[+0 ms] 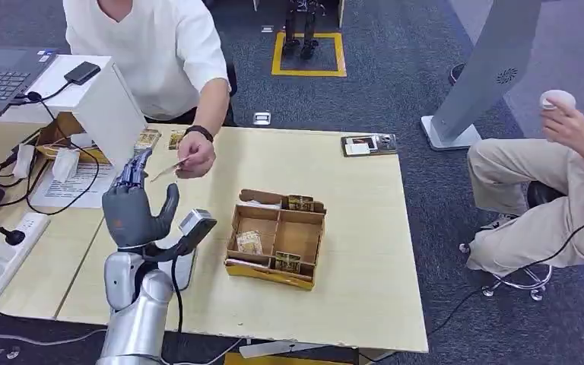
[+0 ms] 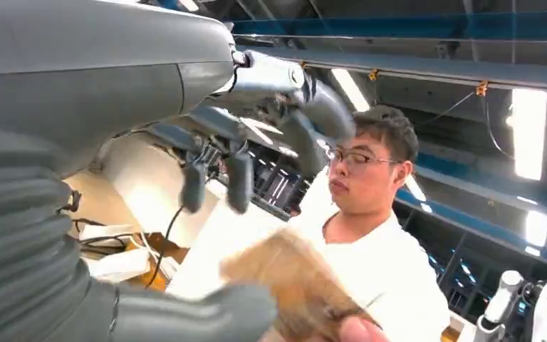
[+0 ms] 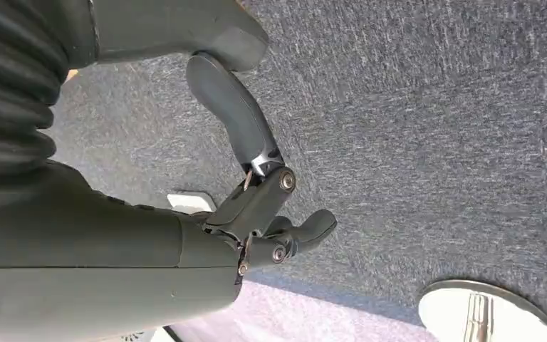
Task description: Pass the card to the sensor for recognition and then transmit it.
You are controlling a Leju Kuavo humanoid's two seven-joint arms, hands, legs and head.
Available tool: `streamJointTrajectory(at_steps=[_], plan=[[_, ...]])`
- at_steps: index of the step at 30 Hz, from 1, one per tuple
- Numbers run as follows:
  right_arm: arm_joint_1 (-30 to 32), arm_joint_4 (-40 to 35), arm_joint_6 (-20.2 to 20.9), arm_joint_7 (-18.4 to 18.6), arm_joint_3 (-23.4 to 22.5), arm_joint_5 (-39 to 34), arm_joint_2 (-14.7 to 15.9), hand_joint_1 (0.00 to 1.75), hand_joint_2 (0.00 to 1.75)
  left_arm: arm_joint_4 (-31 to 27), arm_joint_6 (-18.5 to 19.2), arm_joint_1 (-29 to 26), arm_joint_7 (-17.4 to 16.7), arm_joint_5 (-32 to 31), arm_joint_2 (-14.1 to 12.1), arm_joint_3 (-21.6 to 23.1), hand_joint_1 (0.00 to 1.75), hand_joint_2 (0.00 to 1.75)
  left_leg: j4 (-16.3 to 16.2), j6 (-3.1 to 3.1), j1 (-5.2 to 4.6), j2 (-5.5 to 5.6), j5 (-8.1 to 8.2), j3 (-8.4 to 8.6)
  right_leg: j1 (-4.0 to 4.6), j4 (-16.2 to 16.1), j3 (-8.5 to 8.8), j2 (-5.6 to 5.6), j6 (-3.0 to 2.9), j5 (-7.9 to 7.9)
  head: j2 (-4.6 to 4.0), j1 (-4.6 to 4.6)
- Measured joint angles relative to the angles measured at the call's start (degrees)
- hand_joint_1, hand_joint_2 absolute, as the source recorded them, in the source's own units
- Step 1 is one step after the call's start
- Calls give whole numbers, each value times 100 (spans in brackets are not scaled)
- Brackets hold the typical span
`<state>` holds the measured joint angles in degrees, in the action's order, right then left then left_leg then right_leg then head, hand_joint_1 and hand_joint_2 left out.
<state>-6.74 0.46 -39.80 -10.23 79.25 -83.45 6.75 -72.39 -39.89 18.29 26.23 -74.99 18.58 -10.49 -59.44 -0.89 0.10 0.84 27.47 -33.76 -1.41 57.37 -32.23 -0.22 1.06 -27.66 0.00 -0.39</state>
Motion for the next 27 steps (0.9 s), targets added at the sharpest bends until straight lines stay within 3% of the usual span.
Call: streamJointTrajectory(at_steps=[7, 11, 14, 19, 20, 27], plan=[[1, 0, 0, -11, -2, -2, 0, 0, 175, -53, 0, -7, 186, 763, 4, 0, 0, 175, 0, 0, 0, 0, 0, 0, 0, 0, 0, 0, 0, 0, 2, 2], [14, 0, -2, -57, -37, 9, 0, 0, 175, -190, 0, -28, 781, 1970, 4, 52, 0, 175, 0, 0, 0, 0, 0, -1, 0, 0, 0, 0, 0, 0, 0, 2], [24, 2, -2, -79, -48, 4, 0, 0, 175, -511, -2, -136, 1258, 2323, 2, 116, 0, 175, 0, 0, 0, 0, 0, -1, 0, 0, 0, 1, 0, 0, 2, 0], [50, 2, -2, -98, -79, 0, 2, 0, 175, -1176, -9, -349, 1392, 2544, -31, 459, 0, 175, 0, -1, 0, 6, 1, -4, 0, 0, 0, -6, 1, -1, 2, 2], [48, 2, 0, -98, -101, -2, 2, 0, 175, -1306, -11, -434, 1392, 2590, -44, 553, 0, 0, 0, -1, 0, 4, 1, -3, 0, 0, 0, -3, 1, -1, 0, 2], [115, 2, -2, -131, -286, -59, 7, 0, 175, -2276, -15, -890, 1399, 3366, -140, 1222, 0, 0, 1, -2, 0, 4, 3, -4, 0, 0, -1, -4, 2, -2, 2, 0]])
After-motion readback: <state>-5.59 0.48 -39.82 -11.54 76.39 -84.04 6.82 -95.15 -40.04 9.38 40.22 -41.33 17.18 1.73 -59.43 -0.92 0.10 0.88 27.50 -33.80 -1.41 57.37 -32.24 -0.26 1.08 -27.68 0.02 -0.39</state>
